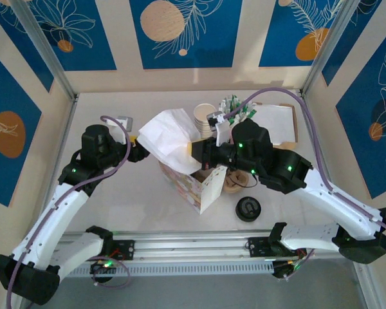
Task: Pack the takeout coffee
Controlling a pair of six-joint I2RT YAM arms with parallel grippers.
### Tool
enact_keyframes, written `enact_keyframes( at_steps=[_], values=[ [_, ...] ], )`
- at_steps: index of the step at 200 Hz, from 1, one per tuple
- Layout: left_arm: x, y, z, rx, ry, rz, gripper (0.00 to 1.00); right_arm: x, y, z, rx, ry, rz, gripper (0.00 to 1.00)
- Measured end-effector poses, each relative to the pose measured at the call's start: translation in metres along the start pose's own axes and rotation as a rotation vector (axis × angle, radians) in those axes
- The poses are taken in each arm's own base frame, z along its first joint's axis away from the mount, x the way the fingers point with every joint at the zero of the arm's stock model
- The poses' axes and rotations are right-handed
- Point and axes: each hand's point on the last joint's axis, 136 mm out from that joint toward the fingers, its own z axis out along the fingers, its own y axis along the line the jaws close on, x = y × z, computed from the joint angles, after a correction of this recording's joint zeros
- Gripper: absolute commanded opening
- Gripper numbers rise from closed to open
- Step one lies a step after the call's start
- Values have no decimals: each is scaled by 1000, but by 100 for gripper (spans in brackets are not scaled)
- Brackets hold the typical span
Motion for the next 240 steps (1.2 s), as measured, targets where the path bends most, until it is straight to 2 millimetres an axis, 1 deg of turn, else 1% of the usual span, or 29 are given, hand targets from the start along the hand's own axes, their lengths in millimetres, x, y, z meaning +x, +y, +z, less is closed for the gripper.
enact_keyframes(
  at_steps=[34, 90, 132, 161, 198, 240],
  values=[
    [0, 0, 0, 0, 0, 0, 68, 11, -12, 7, 43, 28, 28, 0],
    [0, 0, 0, 0, 0, 0, 68, 39, -40, 28, 160, 109, 56, 0],
    [0, 0, 0, 0, 0, 0, 68, 55, -61, 36, 254, 159, 57, 0],
    [0, 0, 0, 0, 0, 0, 68, 65, -70, 43, 299, 198, 52, 0],
    [0, 0, 0, 0, 0, 0, 68, 83, -82, 55, 350, 268, 40, 0],
    [0, 0, 0, 0, 0, 0, 68, 99, -95, 63, 405, 343, 2, 0]
  ],
)
